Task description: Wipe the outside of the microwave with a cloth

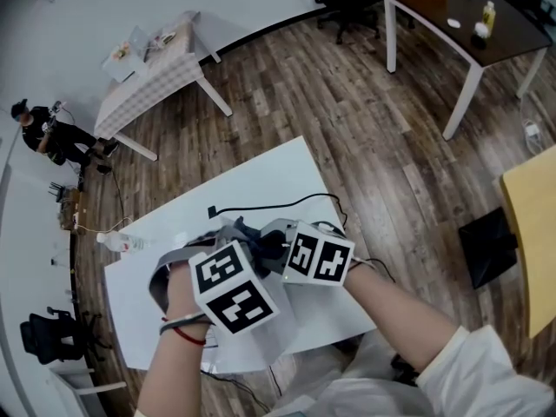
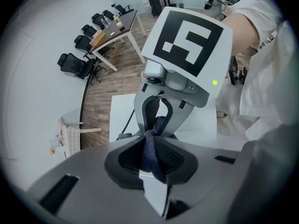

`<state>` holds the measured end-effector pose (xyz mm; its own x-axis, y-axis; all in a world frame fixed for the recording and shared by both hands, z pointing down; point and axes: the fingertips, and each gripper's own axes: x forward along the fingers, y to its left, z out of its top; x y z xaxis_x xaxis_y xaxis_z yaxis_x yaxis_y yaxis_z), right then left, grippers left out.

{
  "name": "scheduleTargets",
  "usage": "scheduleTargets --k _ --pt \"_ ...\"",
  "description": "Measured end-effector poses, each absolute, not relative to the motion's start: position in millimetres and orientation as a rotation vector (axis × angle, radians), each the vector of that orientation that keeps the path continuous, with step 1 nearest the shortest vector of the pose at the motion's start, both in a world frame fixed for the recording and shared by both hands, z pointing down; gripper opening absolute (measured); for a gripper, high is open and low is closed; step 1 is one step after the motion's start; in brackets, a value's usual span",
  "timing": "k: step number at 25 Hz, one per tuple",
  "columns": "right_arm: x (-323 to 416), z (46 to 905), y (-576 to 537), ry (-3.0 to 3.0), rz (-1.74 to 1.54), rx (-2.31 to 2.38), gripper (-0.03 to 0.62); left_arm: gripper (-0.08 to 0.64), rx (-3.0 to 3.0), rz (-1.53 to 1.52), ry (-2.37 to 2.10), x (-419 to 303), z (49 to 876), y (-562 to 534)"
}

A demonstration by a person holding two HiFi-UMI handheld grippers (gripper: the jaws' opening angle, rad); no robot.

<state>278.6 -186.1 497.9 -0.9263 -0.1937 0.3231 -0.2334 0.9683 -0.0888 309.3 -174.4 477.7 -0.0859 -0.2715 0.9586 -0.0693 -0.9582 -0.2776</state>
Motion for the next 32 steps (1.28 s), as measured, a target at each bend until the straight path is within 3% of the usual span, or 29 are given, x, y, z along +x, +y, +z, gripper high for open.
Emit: scheduleTargets --k 23,32 --pt "283.9 508.0 -11.4 -2.872 0.418 -0.018 0.069 0.057 -2.117 -2.259 0.142 320.8 494.7 -22.5" --pt "286.2 524.8 -42.8 -2.83 0.406 0.156 0.069 0.057 -2.057 -2.31 0.143 323.4 507.1 -41.5"
